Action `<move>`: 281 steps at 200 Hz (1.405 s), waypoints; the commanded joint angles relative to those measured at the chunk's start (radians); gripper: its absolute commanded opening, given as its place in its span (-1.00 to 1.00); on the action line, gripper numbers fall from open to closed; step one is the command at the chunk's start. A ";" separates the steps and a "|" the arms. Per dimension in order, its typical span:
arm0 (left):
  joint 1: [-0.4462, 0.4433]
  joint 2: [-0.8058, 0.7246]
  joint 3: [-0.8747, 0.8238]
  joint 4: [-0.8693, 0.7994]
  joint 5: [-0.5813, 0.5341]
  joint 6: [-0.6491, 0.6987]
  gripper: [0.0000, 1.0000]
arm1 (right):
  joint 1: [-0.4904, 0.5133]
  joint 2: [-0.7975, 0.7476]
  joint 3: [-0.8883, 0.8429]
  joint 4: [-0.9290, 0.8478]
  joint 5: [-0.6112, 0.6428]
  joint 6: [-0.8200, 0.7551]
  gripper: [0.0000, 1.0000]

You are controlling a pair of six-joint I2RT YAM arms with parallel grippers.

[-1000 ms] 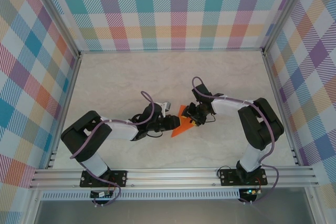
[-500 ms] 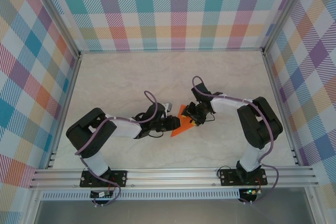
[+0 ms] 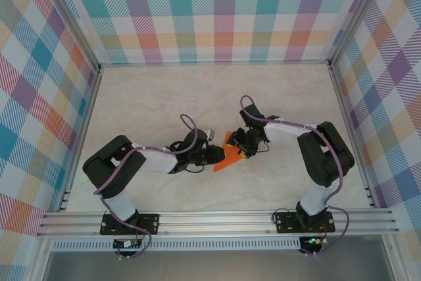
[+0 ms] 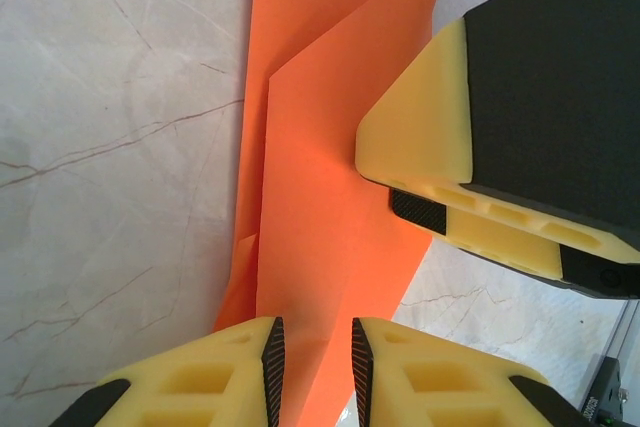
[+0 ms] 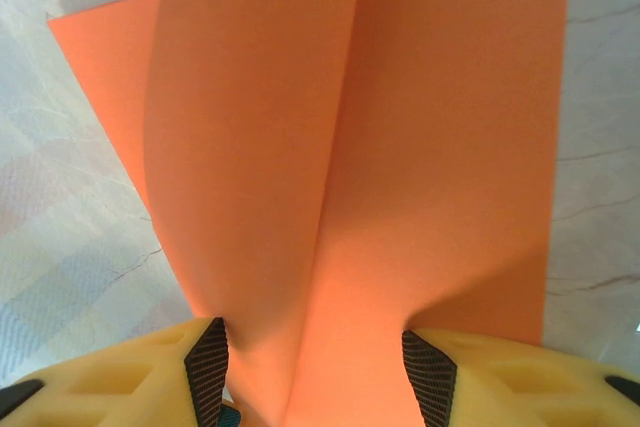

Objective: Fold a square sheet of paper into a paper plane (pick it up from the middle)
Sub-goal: Fourth fold the wing at the center of the table.

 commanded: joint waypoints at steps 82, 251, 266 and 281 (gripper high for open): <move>-0.005 -0.132 -0.006 -0.031 -0.124 0.000 -0.44 | -0.003 0.185 -0.032 -0.135 0.172 -0.012 0.07; -0.031 0.022 0.045 0.000 0.017 0.004 -0.46 | -0.003 0.242 -0.014 -0.153 0.179 0.038 0.07; -0.030 0.020 0.047 -0.032 -0.011 0.009 -0.47 | -0.003 0.243 -0.013 -0.152 0.179 0.037 0.07; -0.030 0.015 0.049 -0.062 -0.041 0.013 -0.48 | -0.003 0.245 -0.013 -0.154 0.178 0.037 0.07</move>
